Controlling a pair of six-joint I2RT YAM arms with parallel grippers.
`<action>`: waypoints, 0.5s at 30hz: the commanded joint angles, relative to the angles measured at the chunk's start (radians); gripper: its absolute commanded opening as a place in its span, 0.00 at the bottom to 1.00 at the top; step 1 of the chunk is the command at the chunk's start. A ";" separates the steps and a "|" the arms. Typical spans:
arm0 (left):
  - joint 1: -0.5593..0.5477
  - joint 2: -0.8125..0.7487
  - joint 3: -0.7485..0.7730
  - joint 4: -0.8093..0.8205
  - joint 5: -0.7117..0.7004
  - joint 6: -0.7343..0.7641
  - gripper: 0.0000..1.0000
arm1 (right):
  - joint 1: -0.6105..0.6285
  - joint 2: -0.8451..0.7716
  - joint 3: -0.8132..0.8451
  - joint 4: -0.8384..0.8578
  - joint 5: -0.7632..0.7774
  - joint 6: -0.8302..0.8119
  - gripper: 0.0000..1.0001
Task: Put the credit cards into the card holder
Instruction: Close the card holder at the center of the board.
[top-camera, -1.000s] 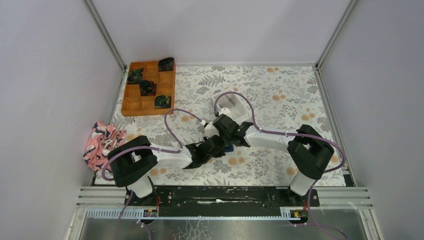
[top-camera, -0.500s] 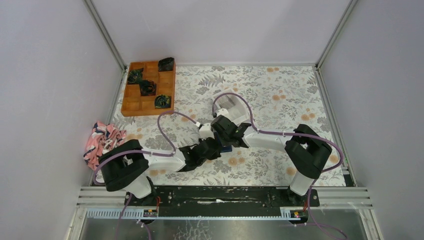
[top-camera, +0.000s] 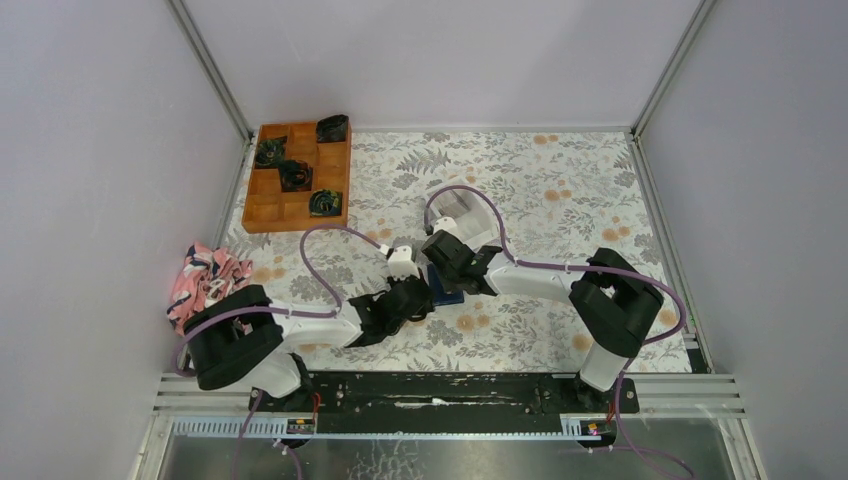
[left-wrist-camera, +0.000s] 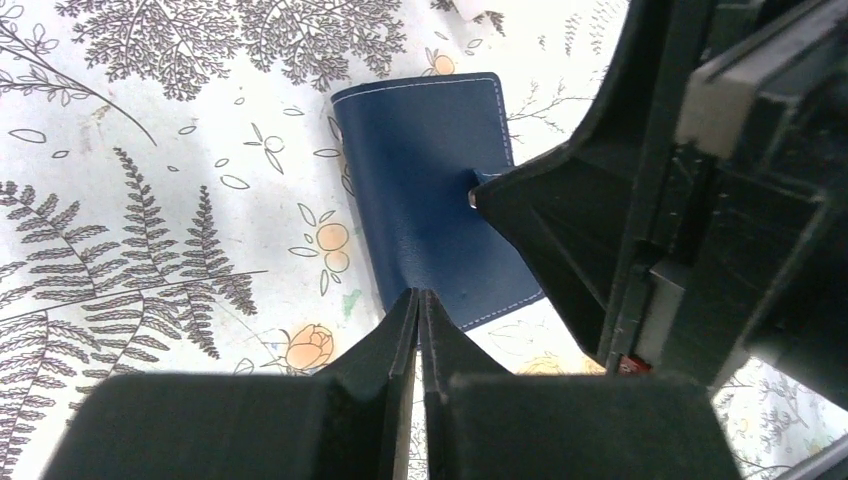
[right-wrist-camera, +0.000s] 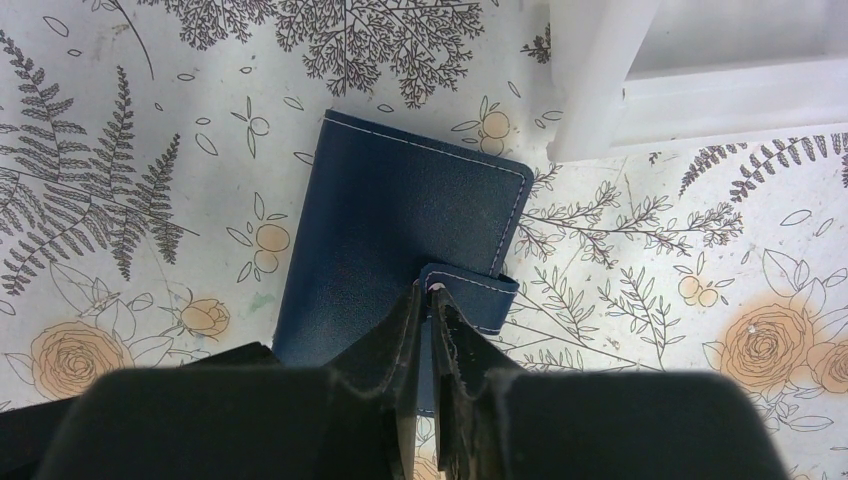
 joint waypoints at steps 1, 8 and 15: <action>-0.001 0.032 -0.013 0.033 -0.065 0.018 0.09 | 0.014 0.019 0.041 0.014 -0.009 0.016 0.12; 0.010 0.067 0.000 0.045 -0.078 0.039 0.11 | 0.014 0.024 0.053 0.010 -0.009 0.017 0.12; 0.018 0.085 -0.002 0.061 -0.077 0.046 0.12 | 0.014 0.028 0.061 0.009 -0.011 0.017 0.12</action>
